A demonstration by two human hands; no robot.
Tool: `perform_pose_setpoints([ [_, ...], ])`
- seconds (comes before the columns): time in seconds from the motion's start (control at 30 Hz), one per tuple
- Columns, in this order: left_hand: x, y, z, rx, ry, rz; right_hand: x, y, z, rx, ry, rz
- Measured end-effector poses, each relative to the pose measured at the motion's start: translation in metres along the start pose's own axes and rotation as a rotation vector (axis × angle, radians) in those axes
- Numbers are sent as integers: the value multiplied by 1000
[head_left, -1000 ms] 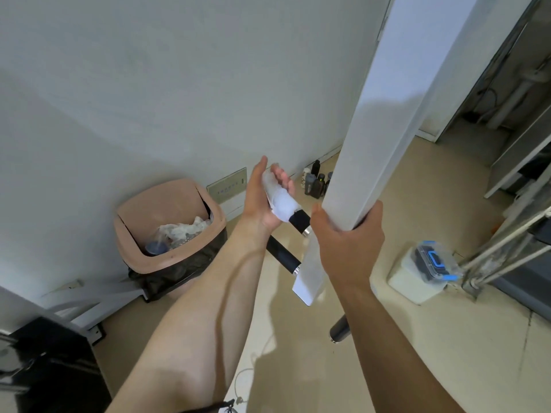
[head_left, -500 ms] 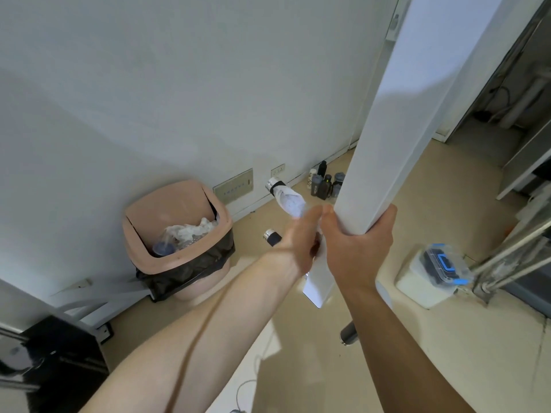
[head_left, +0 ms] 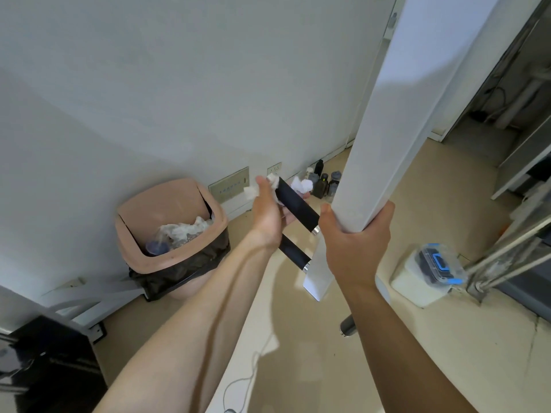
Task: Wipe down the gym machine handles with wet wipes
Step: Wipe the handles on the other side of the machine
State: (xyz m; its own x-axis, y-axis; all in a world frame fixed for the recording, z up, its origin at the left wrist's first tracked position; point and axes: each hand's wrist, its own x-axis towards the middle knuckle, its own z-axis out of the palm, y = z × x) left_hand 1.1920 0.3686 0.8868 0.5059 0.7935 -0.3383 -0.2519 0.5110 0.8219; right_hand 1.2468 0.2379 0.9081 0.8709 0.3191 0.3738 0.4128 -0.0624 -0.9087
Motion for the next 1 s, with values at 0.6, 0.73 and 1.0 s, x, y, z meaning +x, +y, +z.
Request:
perform_pose_setpoints([
  [0.6,-13,6,-21,1107,180,871,2,0,-1,22,16,-28],
  [0.73,-20,11,-32,1424,-121,936,4,2,-1,37,18,-22],
  [1.0,0,17,-24,1215,105,1104,6,3,1,24,29,-25],
])
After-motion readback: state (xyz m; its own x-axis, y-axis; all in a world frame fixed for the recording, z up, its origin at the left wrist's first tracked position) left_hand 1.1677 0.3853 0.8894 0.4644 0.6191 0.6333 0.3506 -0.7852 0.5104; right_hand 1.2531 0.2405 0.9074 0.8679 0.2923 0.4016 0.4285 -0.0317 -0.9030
